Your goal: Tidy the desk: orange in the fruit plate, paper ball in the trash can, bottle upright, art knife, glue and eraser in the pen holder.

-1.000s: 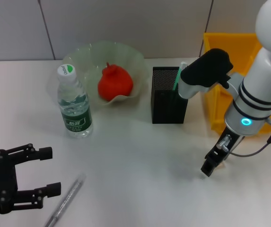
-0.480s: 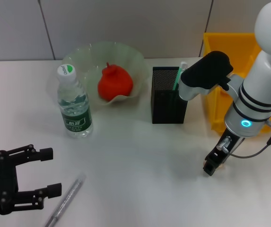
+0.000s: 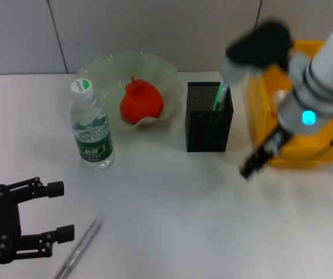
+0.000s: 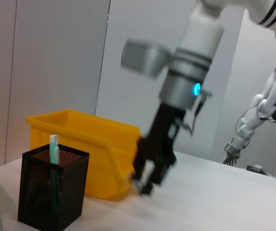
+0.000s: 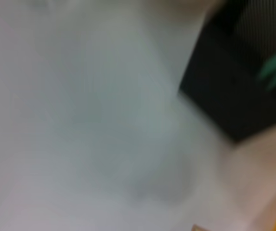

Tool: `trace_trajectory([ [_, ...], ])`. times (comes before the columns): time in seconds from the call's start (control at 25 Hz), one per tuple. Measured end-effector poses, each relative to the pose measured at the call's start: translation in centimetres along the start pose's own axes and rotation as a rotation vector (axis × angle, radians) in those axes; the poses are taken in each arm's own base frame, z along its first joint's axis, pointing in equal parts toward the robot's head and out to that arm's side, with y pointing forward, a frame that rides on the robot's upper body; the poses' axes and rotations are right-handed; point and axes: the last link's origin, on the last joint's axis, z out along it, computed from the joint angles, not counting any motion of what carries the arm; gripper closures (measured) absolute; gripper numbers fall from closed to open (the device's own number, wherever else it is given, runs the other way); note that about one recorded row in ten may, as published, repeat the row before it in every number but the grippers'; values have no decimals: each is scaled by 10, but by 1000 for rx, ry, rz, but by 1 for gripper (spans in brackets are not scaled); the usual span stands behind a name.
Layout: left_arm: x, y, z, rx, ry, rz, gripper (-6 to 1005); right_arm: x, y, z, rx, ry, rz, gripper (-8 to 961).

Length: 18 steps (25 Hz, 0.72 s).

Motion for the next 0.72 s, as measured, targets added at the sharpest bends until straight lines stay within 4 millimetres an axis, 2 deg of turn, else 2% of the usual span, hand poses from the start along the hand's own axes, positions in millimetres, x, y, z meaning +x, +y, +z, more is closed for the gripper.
trace_trajectory([
  [0.2,-1,0,-2,16,8,-4,223,-20,3,-57,66,-204,-37,509],
  [0.32,-2,0,-4,28,13,-8,224,-32,1,-80,125,-344,-50,510],
  [0.48,-2,-1,-7,52,25,-14,225,-38,-4,-77,142,-391,-43,512],
  [0.72,-4,0,-10,65,28,-25,227,-44,-17,-55,150,-405,-20,512],
])
